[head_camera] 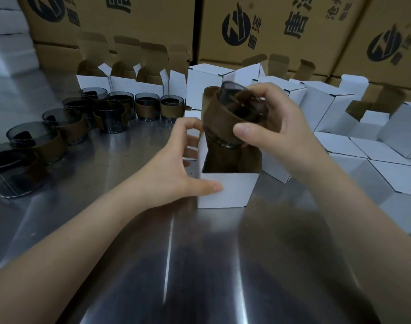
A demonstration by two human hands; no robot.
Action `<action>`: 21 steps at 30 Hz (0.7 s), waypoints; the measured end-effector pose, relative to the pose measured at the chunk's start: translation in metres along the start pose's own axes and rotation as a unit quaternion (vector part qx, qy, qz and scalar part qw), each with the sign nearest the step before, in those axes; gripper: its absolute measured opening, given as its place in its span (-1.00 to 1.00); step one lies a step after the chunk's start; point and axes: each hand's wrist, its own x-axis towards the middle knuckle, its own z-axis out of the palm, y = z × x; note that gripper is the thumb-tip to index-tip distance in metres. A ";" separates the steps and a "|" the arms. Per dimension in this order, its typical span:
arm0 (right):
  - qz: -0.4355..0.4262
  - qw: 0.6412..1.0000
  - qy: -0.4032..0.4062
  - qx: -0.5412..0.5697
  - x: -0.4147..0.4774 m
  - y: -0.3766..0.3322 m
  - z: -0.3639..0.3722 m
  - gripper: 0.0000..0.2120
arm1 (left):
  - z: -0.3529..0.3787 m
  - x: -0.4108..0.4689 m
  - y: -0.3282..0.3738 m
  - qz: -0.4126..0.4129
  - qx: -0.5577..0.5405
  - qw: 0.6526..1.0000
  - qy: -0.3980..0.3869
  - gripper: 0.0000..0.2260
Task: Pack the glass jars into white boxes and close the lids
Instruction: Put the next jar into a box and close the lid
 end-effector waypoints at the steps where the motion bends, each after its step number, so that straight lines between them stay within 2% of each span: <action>1: 0.006 1.000 -0.005 -0.028 0.000 -0.001 -0.003 -0.55 | 0.000 0.000 0.000 0.001 0.002 1.000 0.003 -0.19; 7: 0.032 0.982 -0.068 -0.172 0.001 -0.012 -0.014 -0.49 | 0.000 -0.002 -0.005 0.014 0.005 0.999 0.029 -0.25; 12: 0.016 0.933 -0.109 -0.342 0.004 -0.022 -0.007 -0.43 | 0.001 -0.002 -0.006 0.022 0.020 0.999 0.040 -0.24; 17: 0.018 0.910 -0.137 -0.391 0.007 -0.033 -0.002 -0.41 | 0.002 -0.004 -0.008 0.027 0.029 0.998 0.044 -0.25; 21: 0.020 0.881 -0.144 -0.451 0.009 -0.042 0.000 -0.46 | 0.003 -0.005 -0.010 0.031 0.032 0.998 0.048 -0.25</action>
